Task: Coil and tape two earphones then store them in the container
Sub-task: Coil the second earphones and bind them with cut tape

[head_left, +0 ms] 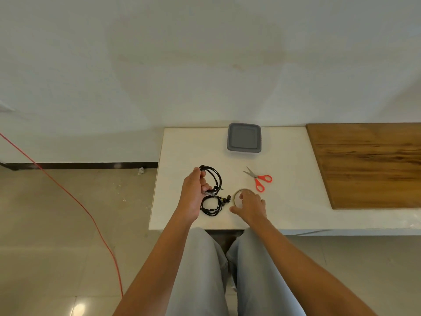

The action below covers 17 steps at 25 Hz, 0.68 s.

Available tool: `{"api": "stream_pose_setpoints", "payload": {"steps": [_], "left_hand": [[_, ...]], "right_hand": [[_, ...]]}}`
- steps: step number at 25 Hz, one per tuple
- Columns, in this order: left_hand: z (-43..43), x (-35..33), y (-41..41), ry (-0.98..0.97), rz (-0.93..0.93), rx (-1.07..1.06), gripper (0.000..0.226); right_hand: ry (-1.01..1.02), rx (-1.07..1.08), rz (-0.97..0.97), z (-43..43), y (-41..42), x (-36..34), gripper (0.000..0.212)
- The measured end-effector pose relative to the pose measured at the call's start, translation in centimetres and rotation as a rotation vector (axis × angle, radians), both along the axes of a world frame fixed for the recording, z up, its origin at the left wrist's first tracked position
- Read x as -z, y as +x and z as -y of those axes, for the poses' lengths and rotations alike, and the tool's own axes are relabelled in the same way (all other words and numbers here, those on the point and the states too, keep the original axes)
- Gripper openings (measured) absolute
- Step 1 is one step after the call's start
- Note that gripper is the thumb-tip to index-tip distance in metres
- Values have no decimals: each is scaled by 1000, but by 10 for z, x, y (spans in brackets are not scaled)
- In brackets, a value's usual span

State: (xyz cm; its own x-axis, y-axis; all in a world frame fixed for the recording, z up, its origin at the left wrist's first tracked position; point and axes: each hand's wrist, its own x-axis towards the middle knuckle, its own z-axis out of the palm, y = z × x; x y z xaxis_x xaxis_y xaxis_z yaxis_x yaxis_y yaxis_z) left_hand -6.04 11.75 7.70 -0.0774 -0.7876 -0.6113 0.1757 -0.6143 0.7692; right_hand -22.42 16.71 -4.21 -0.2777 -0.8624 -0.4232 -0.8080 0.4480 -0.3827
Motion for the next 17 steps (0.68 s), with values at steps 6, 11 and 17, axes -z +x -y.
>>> {"api": "stream_pose_setpoints", "payload": {"steps": [6, 11, 17], "left_hand": [[13, 9, 2, -96, 87, 0, 26], [10, -12, -1, -283, 241, 108, 20], [2, -52, -6, -541, 267, 356, 14]], "right_hand": [[-166, 95, 174, 7, 1, -4, 30], [-413, 257, 514, -11, 0, -68, 33], [-562, 149, 628, -27, 13, -161, 37]]}}
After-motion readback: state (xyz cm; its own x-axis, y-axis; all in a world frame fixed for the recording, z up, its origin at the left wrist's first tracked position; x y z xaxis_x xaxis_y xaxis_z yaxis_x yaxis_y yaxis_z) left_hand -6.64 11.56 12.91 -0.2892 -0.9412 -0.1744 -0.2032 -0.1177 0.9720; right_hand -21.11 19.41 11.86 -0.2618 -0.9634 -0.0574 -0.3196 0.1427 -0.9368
